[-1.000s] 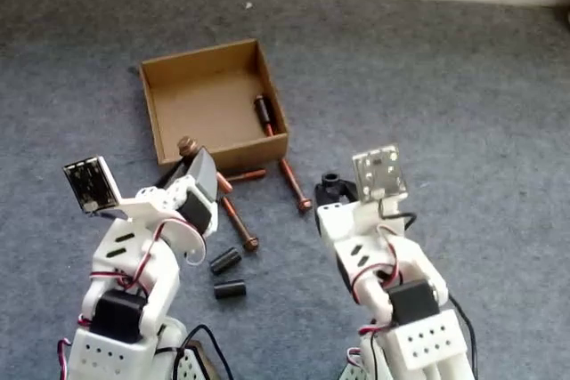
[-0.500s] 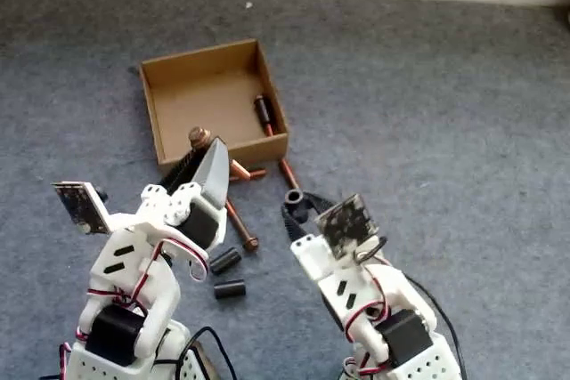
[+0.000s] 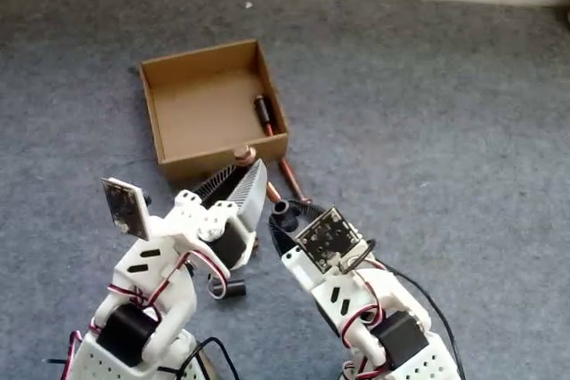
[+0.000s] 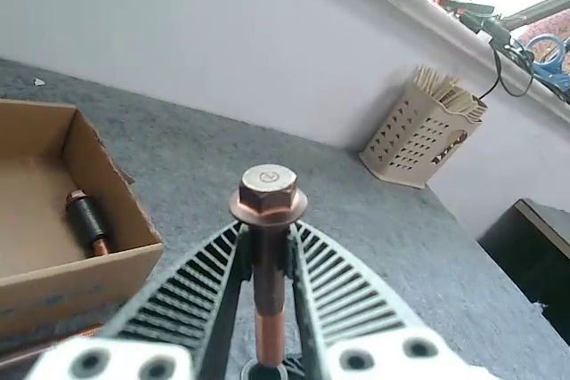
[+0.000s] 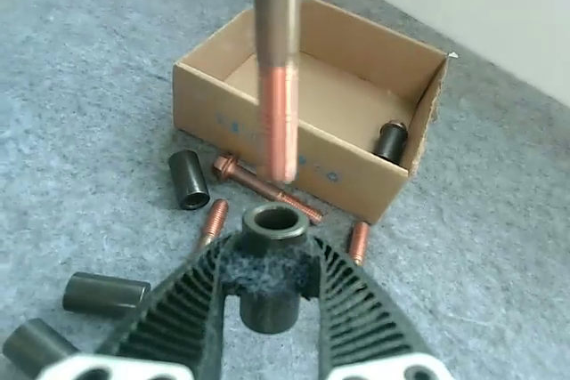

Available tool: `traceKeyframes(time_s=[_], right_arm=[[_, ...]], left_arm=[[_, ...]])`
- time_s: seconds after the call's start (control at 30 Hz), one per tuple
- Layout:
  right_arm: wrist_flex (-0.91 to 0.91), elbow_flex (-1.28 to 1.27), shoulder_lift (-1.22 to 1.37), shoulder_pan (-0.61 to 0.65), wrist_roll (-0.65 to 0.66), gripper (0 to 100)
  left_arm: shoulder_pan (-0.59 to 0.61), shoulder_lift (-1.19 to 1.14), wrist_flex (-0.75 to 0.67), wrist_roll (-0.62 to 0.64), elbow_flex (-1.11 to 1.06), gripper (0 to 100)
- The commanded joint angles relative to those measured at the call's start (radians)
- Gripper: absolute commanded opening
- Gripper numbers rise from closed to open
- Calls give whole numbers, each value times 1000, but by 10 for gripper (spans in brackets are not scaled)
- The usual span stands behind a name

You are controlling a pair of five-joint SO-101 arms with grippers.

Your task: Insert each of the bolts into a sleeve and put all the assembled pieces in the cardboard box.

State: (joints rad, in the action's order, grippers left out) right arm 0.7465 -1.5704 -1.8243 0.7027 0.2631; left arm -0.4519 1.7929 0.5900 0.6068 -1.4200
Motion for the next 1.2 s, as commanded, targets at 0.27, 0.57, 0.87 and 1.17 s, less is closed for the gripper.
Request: traceKeyframes(time_s=[0.27,0.57,0.87,1.17], right_arm=[[-27,10,-13,2,12,5],[-27,7,-13,1,12,5],[-27,7,-13,2,14,5],[-22,5,-13,8,91,5]], left_arm=[[-25,16,-170,-18,-125,6],[-28,19,-97,-18,-94,6],[-39,21,23,-18,-53,6],[-62,18,17,-18,-91,6]])
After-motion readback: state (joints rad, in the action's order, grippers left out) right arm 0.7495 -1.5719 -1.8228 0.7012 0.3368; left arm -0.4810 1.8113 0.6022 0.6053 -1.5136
